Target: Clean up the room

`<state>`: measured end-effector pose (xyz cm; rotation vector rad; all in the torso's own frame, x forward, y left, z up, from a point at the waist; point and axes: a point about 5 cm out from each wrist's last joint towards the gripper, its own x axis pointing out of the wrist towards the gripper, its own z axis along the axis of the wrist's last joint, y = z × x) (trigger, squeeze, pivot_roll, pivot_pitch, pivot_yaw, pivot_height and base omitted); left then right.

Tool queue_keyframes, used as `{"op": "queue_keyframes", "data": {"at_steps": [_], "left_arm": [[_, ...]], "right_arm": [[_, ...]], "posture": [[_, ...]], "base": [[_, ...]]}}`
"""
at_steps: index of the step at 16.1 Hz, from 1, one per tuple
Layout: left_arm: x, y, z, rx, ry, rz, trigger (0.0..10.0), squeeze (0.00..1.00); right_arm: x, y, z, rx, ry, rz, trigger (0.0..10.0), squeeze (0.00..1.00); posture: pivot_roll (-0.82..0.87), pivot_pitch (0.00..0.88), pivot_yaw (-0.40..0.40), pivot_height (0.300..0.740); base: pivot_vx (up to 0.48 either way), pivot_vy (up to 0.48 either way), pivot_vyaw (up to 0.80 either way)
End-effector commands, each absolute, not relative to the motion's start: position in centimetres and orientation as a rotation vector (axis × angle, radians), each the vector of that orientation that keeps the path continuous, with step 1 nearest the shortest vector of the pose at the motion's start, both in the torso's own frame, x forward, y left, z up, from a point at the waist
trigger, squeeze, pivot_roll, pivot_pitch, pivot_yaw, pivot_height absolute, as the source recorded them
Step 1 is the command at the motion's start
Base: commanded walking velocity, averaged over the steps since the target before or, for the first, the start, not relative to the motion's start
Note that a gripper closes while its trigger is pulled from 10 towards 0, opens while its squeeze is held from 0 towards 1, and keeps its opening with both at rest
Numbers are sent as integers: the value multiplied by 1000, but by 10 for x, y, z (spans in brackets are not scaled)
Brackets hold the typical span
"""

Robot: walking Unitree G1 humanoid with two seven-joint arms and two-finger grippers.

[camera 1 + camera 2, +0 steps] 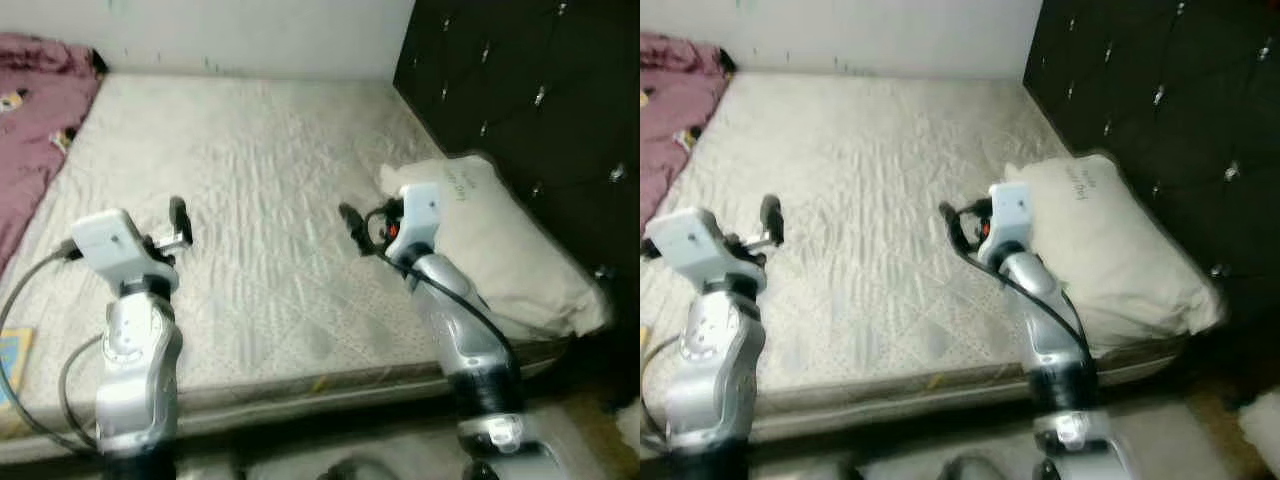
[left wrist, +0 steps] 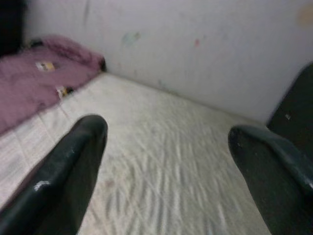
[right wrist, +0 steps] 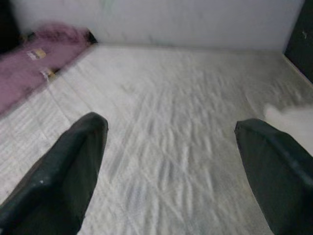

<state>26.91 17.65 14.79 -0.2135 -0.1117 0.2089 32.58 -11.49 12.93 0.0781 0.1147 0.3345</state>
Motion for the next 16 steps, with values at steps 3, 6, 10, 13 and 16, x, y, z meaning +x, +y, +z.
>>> {"op": "queue_keyframes", "data": {"at_steps": [3, 6, 10, 13, 16], "left_arm": [[269, 178, 151, -209, -122, 220, 10000, 0], [269, 178, 151, -208, -122, 220, 10000, 0], [269, 179, 152, -209, -124, 222, 10000, 0], [269, 179, 152, -211, -123, 225, 10000, 0], [270, 179, 152, -212, -125, 226, 10000, 0]], "right_arm": [[328, -113, 135, 79, 101, 347, 10000, 0], [328, -113, 135, 75, 101, 353, 10000, 0], [328, -111, 136, 60, 94, 364, 10000, 0], [329, -113, 135, 62, 98, 350, 10000, 0], [330, -114, 135, 64, 103, 341, 10000, 0]], "posture": [[-36, 0, -76, 740], [-36, 0, -77, 740], [-36, 0, -78, 740], [-36, 0, -77, 740], [-37, 0, -77, 740]], "base": [[0, 475, 0], [0, 472, 0], [0, 472, 0], [0, 472, 515], [0, 472, 0]]}}
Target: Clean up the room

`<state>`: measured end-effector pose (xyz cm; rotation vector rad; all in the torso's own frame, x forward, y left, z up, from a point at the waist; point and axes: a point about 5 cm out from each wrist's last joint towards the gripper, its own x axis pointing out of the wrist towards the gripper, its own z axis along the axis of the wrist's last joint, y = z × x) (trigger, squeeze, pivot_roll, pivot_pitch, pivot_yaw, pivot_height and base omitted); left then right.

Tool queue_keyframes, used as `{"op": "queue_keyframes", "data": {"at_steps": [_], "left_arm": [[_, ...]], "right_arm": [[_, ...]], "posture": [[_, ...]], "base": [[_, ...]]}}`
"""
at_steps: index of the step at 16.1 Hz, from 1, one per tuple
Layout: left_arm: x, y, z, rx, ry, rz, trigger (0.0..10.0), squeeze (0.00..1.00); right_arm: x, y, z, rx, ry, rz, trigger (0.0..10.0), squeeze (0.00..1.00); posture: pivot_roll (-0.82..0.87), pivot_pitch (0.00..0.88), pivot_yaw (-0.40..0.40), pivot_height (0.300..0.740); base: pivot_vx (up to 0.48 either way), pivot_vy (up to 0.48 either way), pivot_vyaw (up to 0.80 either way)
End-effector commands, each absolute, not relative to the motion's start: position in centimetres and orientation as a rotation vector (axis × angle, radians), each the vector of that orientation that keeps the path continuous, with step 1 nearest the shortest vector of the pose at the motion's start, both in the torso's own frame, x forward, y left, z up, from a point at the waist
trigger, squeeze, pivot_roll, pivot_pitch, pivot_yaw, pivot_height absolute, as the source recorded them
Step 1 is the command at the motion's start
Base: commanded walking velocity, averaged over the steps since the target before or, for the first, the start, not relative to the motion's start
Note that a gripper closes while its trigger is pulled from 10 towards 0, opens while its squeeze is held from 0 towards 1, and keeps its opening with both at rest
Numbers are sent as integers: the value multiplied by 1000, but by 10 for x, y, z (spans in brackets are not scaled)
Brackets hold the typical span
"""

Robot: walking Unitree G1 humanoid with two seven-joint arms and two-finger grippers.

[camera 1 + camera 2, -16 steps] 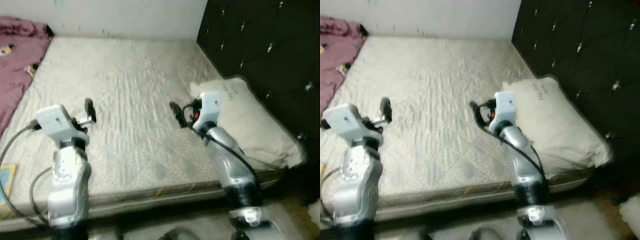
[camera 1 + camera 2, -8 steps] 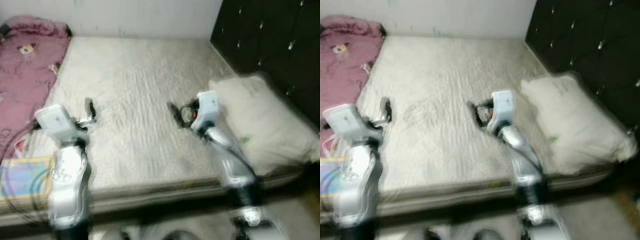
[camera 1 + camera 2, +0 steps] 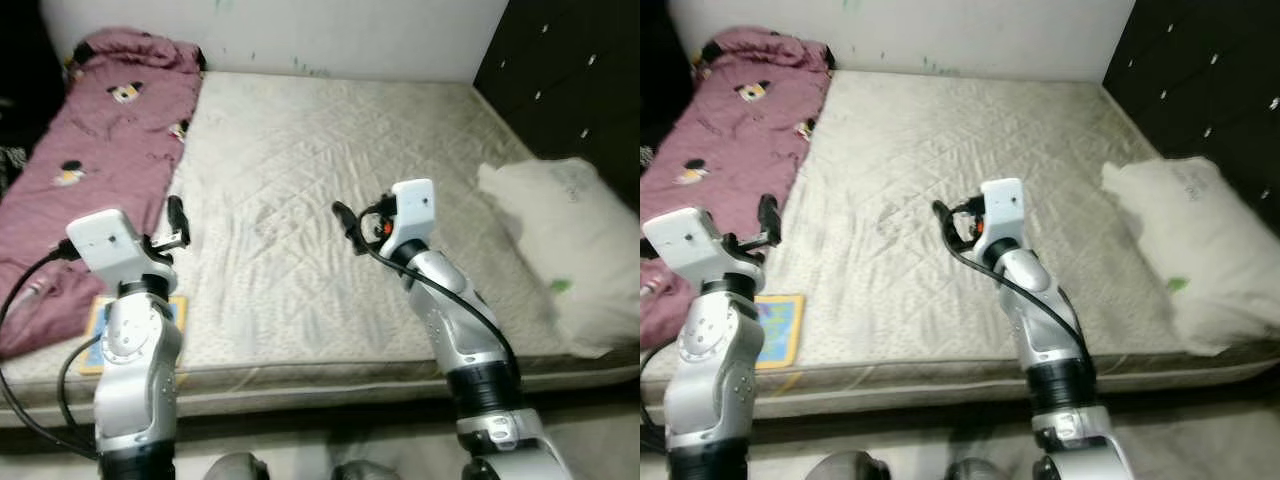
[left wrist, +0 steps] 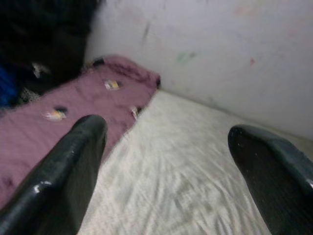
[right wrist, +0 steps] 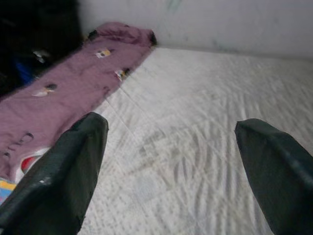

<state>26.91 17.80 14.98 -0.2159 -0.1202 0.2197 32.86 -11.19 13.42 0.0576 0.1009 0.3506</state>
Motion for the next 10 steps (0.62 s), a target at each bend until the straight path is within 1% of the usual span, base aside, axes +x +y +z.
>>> {"op": "queue_keyframes", "data": {"at_steps": [1, 8, 10], "left_arm": [[270, 179, 152, -212, -125, 226, 10000, 0], [270, 179, 153, -207, -134, 228, 10000, 0], [269, 178, 155, -201, -151, 221, 10000, 0]], "right_arm": [[330, -114, 135, 64, 104, 339, 10000, 0], [331, -115, 134, 56, 110, 331, 10000, 0], [331, -115, 134, 55, 111, 331, 10000, 0]], "posture": [[-38, 0, -78, 740], [-38, 0, -79, 740], [-40, 0, -79, 740]], "base": [[0, 472, 0], [0, 469, 0], [0, 0, 0]]}}
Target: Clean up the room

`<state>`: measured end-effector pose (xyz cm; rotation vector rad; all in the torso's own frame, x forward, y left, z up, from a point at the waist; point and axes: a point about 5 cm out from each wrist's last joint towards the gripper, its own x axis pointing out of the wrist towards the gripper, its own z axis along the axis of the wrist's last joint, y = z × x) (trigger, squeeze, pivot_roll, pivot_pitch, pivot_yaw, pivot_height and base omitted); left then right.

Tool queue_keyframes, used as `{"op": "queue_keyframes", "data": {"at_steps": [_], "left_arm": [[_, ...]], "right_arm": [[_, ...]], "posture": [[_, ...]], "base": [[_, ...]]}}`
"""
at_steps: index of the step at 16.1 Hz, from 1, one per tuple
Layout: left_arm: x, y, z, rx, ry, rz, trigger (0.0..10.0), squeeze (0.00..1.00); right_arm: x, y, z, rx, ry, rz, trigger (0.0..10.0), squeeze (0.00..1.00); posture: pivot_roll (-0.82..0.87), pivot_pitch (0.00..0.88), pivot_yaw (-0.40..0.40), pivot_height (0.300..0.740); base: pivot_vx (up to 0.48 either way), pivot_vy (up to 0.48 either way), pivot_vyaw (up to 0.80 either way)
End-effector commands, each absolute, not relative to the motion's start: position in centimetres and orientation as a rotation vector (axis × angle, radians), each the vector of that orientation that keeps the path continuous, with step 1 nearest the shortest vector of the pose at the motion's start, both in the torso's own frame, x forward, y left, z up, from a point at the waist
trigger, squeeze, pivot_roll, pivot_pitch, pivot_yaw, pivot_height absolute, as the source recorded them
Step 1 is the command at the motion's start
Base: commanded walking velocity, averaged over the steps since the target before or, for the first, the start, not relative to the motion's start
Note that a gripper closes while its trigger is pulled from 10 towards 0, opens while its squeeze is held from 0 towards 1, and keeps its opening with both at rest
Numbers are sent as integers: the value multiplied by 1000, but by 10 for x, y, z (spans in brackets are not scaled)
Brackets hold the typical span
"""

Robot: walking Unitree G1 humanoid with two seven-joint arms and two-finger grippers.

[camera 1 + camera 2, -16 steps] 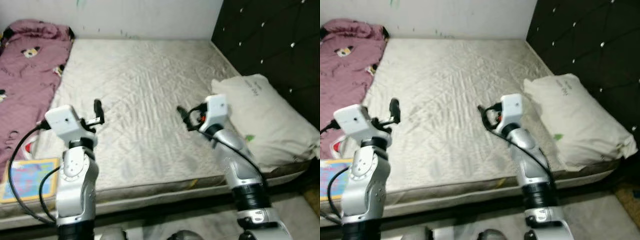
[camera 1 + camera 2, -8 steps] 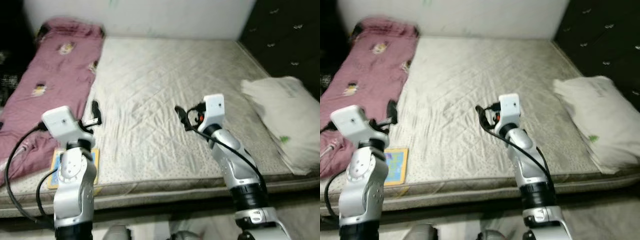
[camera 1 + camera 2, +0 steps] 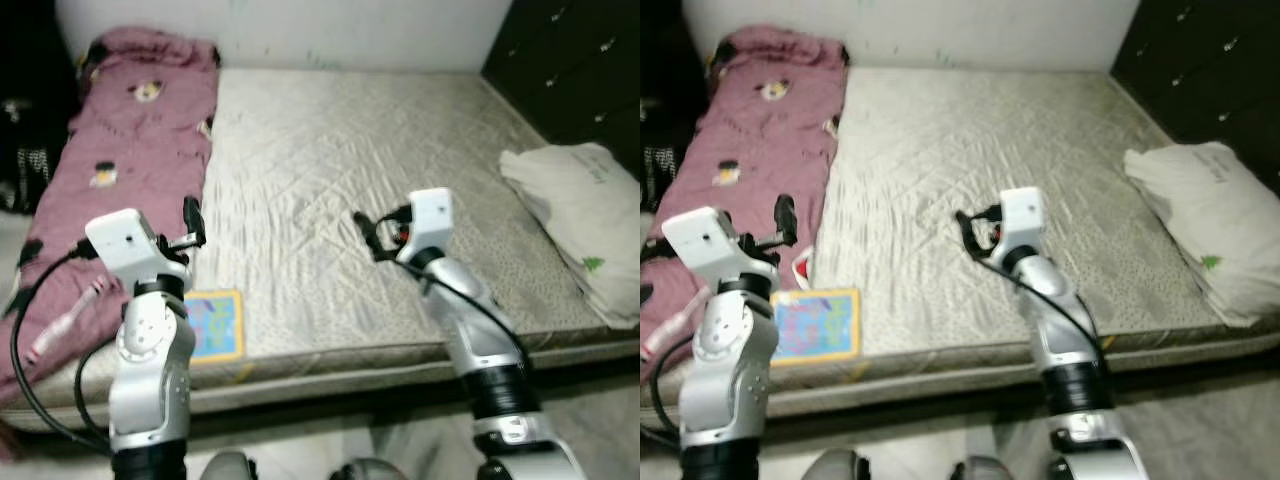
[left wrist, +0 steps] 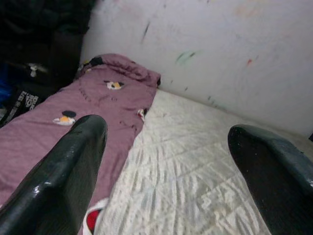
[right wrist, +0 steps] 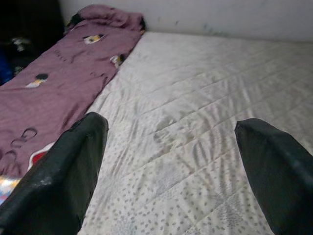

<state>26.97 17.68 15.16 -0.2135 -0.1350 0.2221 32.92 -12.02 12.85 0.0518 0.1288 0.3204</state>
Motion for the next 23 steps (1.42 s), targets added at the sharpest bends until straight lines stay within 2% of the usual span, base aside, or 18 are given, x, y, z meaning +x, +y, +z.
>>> {"op": "queue_keyframes", "data": {"at_steps": [1, 15, 20, 23], "left_arm": [[269, 177, 155, -200, -152, 219, 10000, 0], [268, 177, 156, -203, -163, 204, 10000, 0], [268, 176, 156, -210, -163, 201, 10000, 0], [269, 176, 156, -217, -163, 196, 10000, 0]], "right_arm": [[331, -115, 134, 54, 112, 331, 10000, 0], [331, -114, 132, 56, 126, 328, 10000, 0], [331, -114, 132, 55, 128, 326, 10000, 0], [331, -114, 133, 52, 125, 330, 10000, 0]], "posture": [[-40, 0, -79, 740], [-40, 0, -76, 740], [-40, 0, -76, 740], [-40, 0, -76, 740]], "base": [[0, 0, 0], [0, 0, -41], [0, 0, -470], [0, 476, 0]]}}
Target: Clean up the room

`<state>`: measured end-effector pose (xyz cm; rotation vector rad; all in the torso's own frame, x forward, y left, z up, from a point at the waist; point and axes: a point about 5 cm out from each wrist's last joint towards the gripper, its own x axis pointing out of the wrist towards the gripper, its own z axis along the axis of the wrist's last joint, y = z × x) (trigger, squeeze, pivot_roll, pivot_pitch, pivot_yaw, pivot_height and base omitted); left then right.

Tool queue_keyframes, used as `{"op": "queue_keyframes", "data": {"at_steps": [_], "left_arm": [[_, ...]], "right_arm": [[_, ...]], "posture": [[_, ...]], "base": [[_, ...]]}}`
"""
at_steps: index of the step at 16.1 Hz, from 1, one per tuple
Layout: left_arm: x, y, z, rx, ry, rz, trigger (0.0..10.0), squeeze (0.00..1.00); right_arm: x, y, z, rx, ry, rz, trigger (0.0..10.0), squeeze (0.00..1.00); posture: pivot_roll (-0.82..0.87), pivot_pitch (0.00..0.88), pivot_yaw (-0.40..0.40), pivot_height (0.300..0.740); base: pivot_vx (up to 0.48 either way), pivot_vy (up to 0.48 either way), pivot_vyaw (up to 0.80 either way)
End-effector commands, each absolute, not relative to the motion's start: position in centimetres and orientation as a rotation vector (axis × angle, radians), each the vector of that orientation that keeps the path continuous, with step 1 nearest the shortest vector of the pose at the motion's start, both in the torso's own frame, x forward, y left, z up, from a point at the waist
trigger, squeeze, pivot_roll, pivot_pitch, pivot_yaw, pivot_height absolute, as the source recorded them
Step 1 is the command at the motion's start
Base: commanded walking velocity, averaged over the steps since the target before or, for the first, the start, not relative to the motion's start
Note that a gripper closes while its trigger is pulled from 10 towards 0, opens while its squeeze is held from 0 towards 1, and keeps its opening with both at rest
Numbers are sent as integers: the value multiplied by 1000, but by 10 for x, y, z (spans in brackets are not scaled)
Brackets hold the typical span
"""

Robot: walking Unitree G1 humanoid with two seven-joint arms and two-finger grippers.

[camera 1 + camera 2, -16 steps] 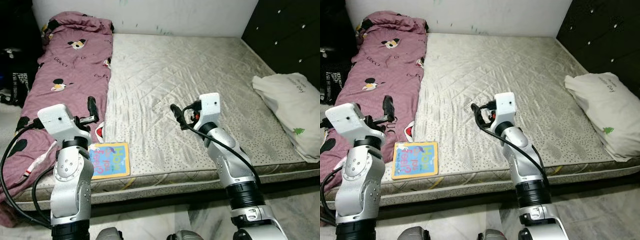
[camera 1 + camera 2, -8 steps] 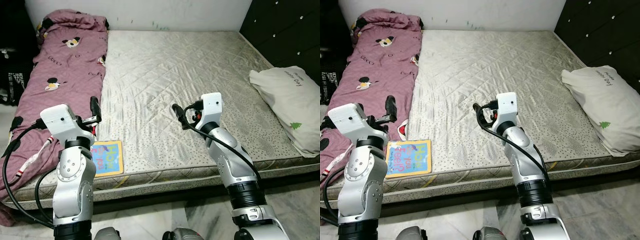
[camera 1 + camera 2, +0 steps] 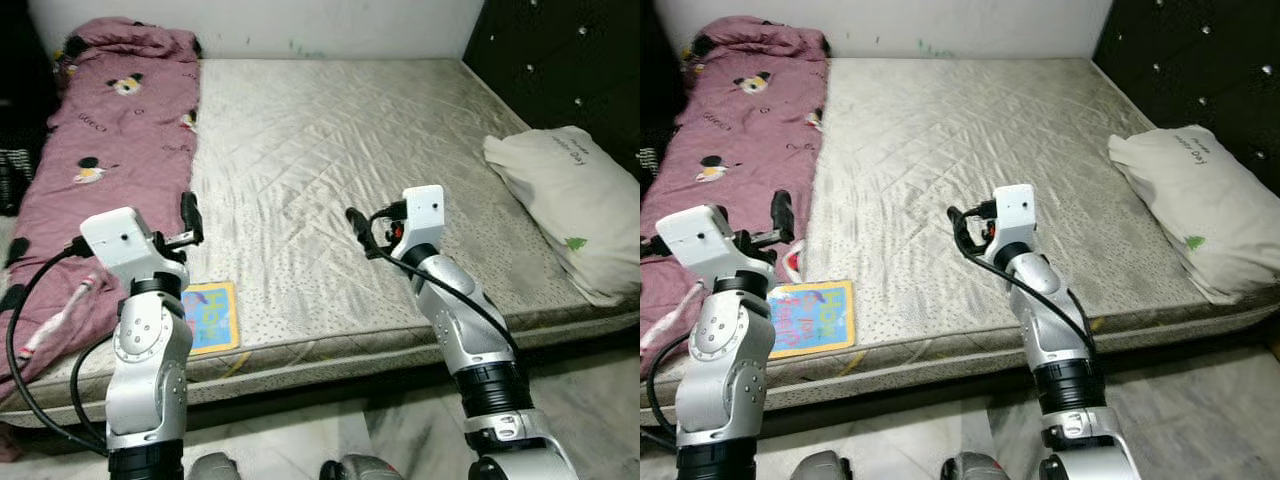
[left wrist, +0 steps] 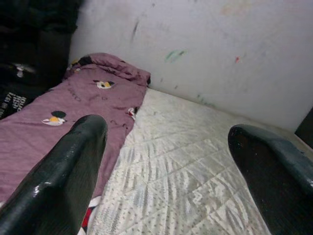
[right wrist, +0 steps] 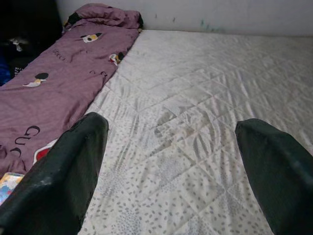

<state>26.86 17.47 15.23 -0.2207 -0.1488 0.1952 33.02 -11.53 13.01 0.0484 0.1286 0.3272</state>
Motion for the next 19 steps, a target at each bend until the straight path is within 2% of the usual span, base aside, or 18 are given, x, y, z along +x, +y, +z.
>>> {"op": "queue_keyframes", "data": {"at_steps": [1, 11, 15, 19], "left_arm": [[269, 176, 156, -217, -163, 195, 10000, 0], [273, 177, 156, -209, -166, 194, 10000, 0], [272, 177, 149, -205, -153, 243, 10000, 0], [254, 184, 132, -133, -84, 273, 10000, 0]], "right_arm": [[332, -114, 132, 51, 125, 331, 10000, 0], [334, -114, 135, 35, 112, 338, 10000, 0], [332, -124, 132, 27, 111, 311, 10000, 0], [323, -116, 126, 27, 130, 335, 10000, 0]], "posture": [[-40, 0, -78, 740], [-55, 0, -76, 740], [-57, 0, -79, 740], [-52, 0, -76, 740]], "base": [[0, 476, 0], [0, 477, 0], [0, 477, 0], [0, 0, 0]]}}
